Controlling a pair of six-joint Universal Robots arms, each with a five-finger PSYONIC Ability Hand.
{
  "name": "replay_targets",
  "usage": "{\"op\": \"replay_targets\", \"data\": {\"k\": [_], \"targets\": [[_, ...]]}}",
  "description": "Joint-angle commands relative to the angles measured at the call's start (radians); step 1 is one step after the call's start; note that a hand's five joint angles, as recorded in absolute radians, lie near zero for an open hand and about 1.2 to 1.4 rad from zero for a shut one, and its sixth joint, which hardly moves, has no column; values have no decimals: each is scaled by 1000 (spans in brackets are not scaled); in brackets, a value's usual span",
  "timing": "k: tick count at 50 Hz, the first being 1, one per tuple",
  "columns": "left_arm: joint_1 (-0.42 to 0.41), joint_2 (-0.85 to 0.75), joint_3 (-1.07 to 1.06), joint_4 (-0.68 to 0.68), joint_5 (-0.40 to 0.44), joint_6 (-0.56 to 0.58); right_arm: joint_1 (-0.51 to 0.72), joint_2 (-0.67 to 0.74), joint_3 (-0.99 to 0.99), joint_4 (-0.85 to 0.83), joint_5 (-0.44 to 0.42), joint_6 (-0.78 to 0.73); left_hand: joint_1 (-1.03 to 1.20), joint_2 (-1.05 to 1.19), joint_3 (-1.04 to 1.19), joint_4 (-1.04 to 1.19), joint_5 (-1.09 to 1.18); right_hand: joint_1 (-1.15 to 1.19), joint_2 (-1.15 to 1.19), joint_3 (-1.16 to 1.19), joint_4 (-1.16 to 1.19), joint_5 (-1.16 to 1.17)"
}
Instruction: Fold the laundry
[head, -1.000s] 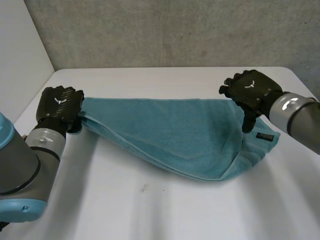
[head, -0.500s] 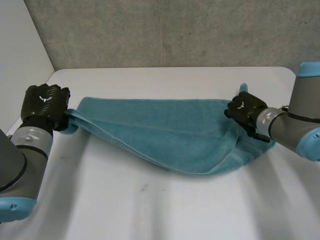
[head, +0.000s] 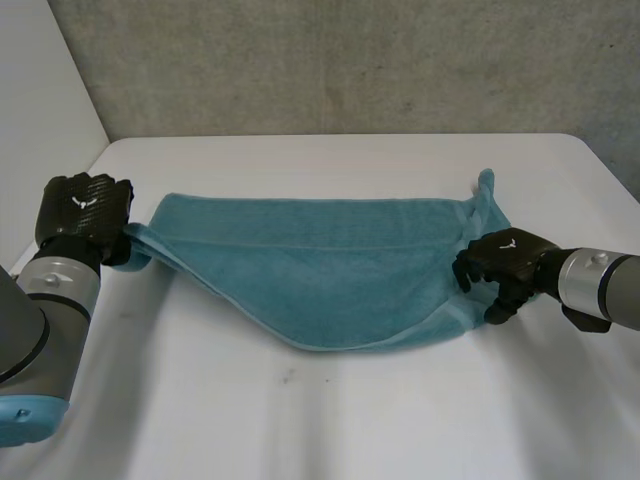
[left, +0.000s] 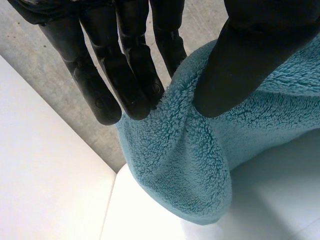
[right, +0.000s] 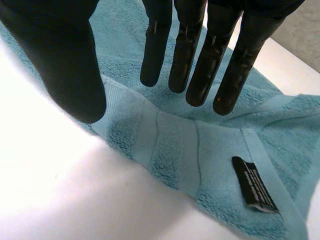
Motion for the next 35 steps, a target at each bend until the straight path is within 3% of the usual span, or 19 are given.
{"op": "replay_targets", "data": {"k": [1, 14, 28, 33, 35], "targets": [[1, 0, -2, 0, 0, -1, 8, 85, -58, -6, 9, -6, 293, 197, 202, 201, 286, 135, 43, 41, 38, 30], [-2, -1, -2, 0, 0, -1, 11, 191, -157, -6, 38, -3, 293, 197, 202, 201, 286, 53, -39, -41, -44, -52], [-1, -3, -2, 1, 0, -1, 18, 200, -164, -6, 42, -6, 293, 197, 202, 201, 286, 97, 5, 3, 0, -8], [-1, -3, -2, 0, 0, 1, 25, 212, -167, -6, 47, -11, 293, 197, 202, 201, 286, 326, 234, 232, 229, 221], [-1, -3, -2, 1, 0, -1, 26, 219, -176, -2, 47, -10, 293, 197, 202, 201, 286, 621, 529, 527, 524, 516]]}}
